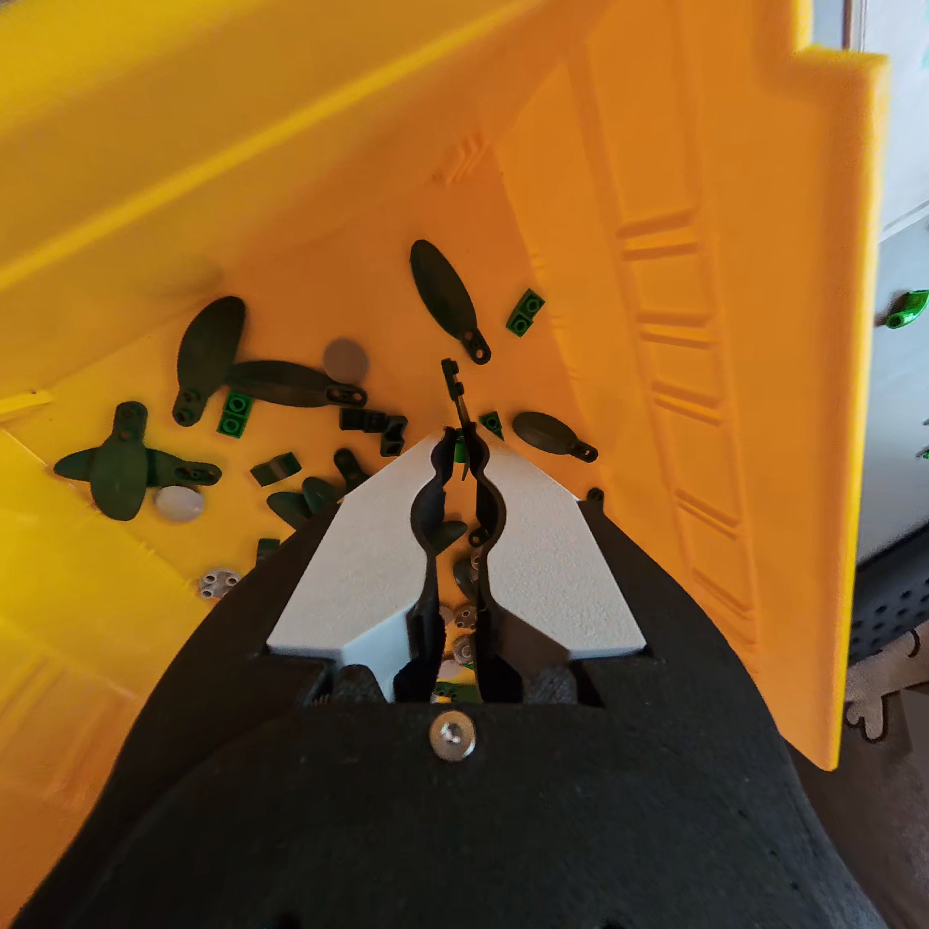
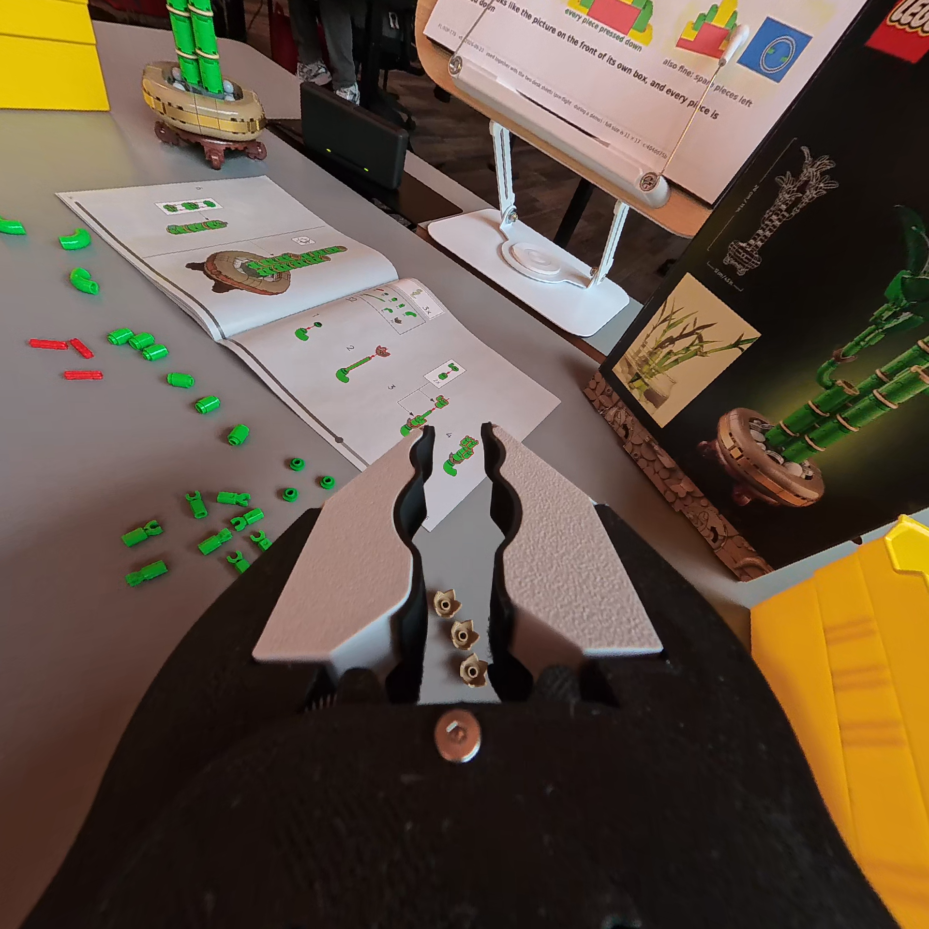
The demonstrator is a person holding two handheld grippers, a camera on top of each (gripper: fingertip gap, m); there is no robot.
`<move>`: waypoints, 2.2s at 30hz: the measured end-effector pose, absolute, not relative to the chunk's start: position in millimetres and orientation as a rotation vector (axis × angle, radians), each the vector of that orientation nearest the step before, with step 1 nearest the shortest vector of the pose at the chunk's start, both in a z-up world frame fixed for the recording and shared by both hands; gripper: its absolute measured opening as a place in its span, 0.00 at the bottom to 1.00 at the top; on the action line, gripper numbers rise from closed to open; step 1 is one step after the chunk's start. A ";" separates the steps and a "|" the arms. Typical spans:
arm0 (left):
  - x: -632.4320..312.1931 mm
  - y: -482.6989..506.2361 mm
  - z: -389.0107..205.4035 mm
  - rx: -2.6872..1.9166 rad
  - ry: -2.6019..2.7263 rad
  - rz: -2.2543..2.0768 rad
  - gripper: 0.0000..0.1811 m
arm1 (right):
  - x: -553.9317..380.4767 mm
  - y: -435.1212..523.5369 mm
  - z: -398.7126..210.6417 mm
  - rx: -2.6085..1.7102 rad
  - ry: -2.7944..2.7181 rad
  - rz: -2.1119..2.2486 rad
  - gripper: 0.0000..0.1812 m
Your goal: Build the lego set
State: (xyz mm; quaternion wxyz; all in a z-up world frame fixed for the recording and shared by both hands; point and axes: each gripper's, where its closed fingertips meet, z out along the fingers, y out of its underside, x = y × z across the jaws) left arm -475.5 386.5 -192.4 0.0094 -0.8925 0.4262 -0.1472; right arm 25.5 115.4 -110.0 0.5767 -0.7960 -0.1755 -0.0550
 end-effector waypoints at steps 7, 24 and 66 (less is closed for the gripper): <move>-479.4 384.6 -200.1 -2.821 1.352 -0.389 0.13 | 24.8 116.4 -112.5 -1.872 -0.418 -0.124 0.10; -523.5 405.5 -195.5 -2.867 1.197 -0.165 0.12 | 21.1 116.3 -118.4 -1.900 -0.441 -0.123 0.10; -513.3 402.4 -191.2 -2.844 1.208 -0.203 0.08 | 20.3 117.4 -129.5 -1.950 -0.467 -0.119 0.10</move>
